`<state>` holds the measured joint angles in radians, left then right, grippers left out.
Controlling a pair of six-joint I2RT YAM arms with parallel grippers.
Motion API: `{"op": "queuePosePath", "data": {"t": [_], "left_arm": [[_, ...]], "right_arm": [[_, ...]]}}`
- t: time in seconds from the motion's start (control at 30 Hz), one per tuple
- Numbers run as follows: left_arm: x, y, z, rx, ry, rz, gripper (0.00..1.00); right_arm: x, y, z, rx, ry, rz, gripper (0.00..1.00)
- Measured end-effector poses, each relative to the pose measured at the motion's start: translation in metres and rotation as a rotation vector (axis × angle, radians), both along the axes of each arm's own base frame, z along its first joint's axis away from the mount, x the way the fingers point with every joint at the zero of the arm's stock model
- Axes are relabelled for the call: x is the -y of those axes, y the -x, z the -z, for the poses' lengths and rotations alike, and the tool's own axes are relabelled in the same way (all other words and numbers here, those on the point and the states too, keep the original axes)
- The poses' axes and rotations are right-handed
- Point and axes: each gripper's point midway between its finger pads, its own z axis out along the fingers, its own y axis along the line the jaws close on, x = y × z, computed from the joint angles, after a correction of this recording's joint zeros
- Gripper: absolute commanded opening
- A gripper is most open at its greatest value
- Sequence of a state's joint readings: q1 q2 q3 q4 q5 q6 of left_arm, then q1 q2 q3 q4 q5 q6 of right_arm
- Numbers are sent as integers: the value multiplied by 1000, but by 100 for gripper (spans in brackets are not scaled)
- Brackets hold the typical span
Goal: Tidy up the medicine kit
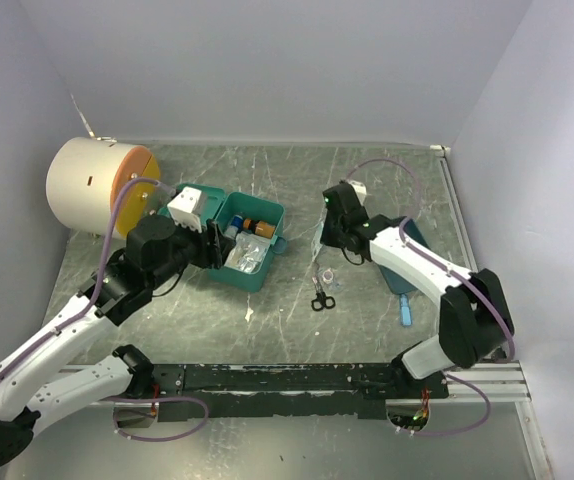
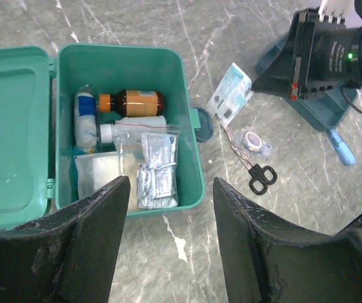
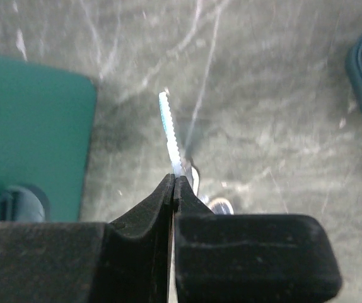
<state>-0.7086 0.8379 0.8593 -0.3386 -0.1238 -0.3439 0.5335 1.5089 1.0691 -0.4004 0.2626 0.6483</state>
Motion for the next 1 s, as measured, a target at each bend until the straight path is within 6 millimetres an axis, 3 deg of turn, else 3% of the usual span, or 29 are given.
{"op": "queuePosePath", "data": {"t": [0.17, 0.27, 0.63, 0.77, 0.9, 1.0], "left_arm": [[17, 2, 5, -19, 8, 79, 67], [28, 3, 6, -28, 24, 132, 69], [70, 4, 9, -28, 105, 271, 88], [89, 3, 26, -71, 101, 344, 97], [105, 6, 42, -116, 100, 417, 99], [113, 8, 41, -109, 121, 460, 97]], "right_arm": [[9, 41, 15, -75, -28, -42, 0], [9, 51, 8, -72, -53, -60, 0], [-5, 71, -46, 17, -141, -238, 0], [-9, 85, -74, 102, -151, -377, 0], [-15, 97, -105, 178, -158, -510, 0], [-24, 105, -129, 236, -181, -617, 0]]}}
